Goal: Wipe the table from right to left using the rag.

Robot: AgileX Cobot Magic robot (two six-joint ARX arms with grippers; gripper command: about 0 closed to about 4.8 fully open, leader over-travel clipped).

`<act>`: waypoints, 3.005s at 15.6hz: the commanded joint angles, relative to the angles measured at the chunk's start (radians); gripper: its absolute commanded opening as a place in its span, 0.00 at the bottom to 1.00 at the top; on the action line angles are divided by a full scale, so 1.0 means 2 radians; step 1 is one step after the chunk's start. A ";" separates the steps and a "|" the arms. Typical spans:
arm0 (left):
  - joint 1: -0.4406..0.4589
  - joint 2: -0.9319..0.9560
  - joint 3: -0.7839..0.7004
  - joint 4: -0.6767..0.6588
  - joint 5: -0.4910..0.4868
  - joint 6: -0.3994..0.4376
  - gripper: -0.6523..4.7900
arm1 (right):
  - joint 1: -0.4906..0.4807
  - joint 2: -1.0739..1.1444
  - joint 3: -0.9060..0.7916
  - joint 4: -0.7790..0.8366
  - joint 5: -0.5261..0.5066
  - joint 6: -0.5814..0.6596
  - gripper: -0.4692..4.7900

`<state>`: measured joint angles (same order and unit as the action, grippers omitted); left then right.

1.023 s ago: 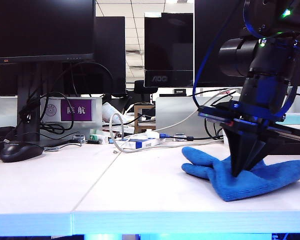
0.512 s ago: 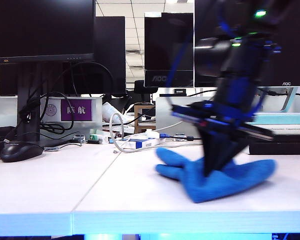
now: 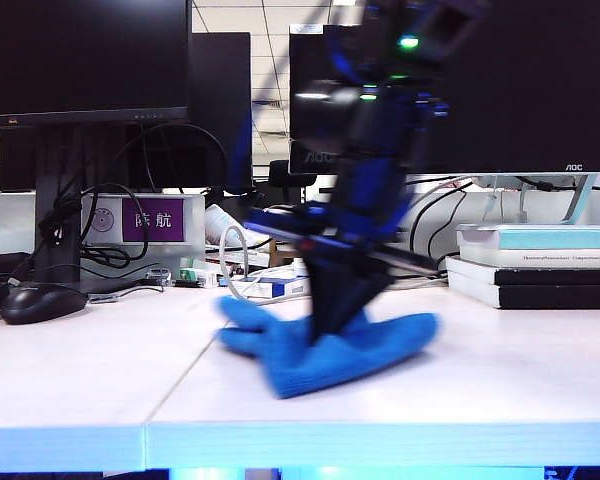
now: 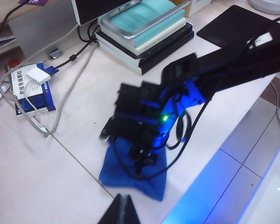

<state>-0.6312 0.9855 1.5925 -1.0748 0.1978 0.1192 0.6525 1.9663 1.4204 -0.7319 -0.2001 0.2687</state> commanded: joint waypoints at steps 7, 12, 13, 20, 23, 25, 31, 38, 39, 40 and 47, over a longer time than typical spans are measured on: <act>0.000 -0.001 0.002 0.003 0.000 0.000 0.11 | 0.049 0.022 0.020 0.031 -0.006 0.009 0.08; 0.000 -0.001 0.002 0.002 0.000 0.000 0.11 | 0.061 0.065 0.110 -0.002 -0.009 0.006 0.08; 0.000 -0.001 0.002 -0.002 -0.002 0.000 0.11 | 0.067 0.074 0.126 -0.002 -0.011 0.006 0.08; 0.000 -0.002 0.002 -0.006 -0.002 0.000 0.11 | 0.106 0.139 0.212 -0.036 -0.010 -0.006 0.08; 0.000 -0.006 0.002 -0.006 -0.002 0.000 0.11 | 0.125 0.169 0.253 -0.043 -0.007 -0.012 0.08; 0.000 -0.007 0.002 -0.007 -0.010 0.000 0.11 | 0.132 0.178 0.269 -0.043 -0.001 -0.018 0.08; 0.000 -0.010 0.002 -0.016 -0.015 0.000 0.11 | 0.147 0.200 0.301 -0.036 0.013 -0.021 0.08; 0.000 -0.014 0.002 -0.053 -0.047 -0.023 0.11 | 0.161 0.224 0.343 -0.017 0.011 -0.020 0.08; 0.000 -0.018 0.002 -0.053 -0.047 -0.023 0.11 | 0.163 0.230 0.356 -0.017 0.010 -0.020 0.08; 0.000 -0.021 0.002 -0.053 -0.055 -0.023 0.11 | 0.167 0.242 0.376 -0.021 0.009 -0.020 0.08; 0.001 -0.026 0.002 -0.066 -0.073 -0.025 0.11 | 0.187 0.280 0.427 -0.014 0.007 -0.020 0.08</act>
<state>-0.6304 0.9363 1.5929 -1.2003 0.0650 0.0738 1.0195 2.5256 2.2745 -0.7776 -0.1795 0.2279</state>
